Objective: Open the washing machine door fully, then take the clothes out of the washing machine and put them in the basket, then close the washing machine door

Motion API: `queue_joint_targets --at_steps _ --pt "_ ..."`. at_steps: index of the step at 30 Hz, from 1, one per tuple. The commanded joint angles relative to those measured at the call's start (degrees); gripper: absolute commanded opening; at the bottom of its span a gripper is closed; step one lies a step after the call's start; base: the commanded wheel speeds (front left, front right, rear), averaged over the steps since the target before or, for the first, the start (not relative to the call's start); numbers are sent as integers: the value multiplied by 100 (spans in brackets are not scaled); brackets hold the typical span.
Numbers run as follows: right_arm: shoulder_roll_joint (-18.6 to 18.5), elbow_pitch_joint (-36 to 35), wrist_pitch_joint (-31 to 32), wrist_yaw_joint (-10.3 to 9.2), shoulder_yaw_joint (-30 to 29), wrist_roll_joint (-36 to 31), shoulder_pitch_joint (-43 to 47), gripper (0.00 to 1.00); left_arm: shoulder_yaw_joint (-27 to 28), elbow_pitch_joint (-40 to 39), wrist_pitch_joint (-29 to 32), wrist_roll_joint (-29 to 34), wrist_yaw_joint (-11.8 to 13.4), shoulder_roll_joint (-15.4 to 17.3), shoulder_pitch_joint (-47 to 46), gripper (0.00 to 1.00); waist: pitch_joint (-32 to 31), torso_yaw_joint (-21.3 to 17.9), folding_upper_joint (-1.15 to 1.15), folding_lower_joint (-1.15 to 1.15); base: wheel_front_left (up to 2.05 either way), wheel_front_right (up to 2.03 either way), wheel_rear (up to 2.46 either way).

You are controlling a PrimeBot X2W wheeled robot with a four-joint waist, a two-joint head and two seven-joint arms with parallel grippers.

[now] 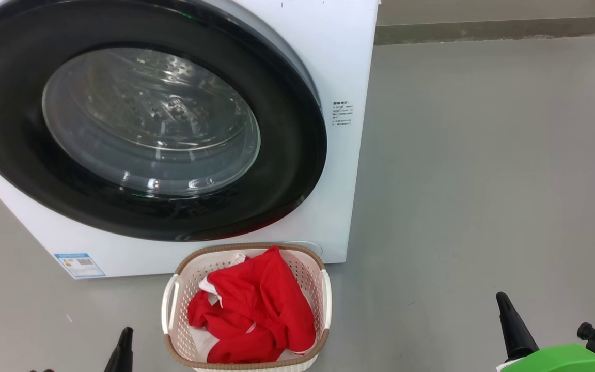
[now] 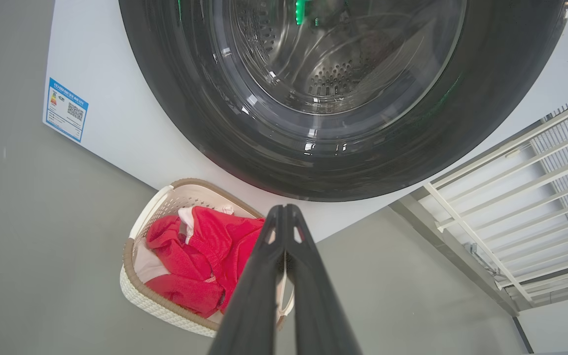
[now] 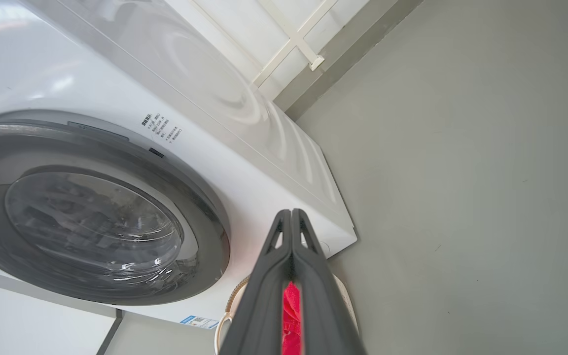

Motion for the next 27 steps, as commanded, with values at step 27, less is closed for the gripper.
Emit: queue_joint_targets --at_steps 27 --pt "-138 -299 465 -4 -92 1675 -524 0 280 -250 461 -1781 -27 -47 -482 0 -9 27 0 -1 0 0 0"
